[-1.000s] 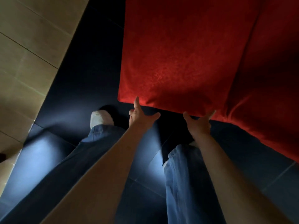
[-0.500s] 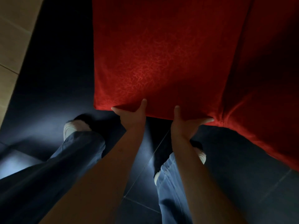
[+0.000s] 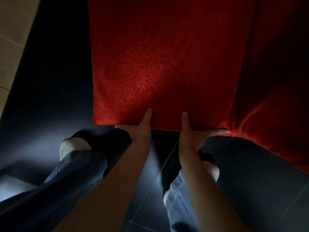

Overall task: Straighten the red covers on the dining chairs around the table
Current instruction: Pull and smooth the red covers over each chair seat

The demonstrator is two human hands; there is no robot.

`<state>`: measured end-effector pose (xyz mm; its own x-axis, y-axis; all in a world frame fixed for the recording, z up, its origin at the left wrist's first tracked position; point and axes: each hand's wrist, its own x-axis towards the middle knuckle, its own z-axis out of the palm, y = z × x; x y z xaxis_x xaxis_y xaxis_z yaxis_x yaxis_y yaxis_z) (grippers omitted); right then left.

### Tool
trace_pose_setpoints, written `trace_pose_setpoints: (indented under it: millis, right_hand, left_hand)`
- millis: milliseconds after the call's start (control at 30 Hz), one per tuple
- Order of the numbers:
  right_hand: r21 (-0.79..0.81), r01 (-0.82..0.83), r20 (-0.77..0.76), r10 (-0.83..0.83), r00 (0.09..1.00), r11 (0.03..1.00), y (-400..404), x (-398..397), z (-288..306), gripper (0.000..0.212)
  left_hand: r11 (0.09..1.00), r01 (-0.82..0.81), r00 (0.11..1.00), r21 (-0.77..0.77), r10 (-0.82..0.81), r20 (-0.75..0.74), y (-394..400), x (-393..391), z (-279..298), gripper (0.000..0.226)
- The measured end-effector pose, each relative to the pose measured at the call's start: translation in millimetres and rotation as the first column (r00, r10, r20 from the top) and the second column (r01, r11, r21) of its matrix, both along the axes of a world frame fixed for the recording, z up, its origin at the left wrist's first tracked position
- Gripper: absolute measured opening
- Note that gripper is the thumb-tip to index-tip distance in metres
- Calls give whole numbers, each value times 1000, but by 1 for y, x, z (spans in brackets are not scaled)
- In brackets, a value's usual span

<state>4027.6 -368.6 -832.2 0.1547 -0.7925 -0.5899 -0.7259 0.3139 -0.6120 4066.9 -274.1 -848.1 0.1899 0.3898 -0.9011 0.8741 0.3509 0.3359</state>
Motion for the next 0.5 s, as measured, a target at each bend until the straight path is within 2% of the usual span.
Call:
trace_pose_setpoints:
  millis: [200, 367, 500]
  right_hand:
    - [-25, 34, 31, -33, 999, 999, 2, -1, -3, 140]
    - [-41, 82, 66, -79, 995, 996, 1, -5, -9, 141]
    - [-71, 62, 171, -49, 984, 996, -5, -6, -22, 141]
  left_hand:
    - [991, 49, 993, 123, -61, 96, -13, -14, -4, 127]
    - [994, -22, 988, 109, 5, 154, -16, -10, -6, 129]
    - [994, -79, 979, 72, 64, 191, -17, -8, -16, 132]
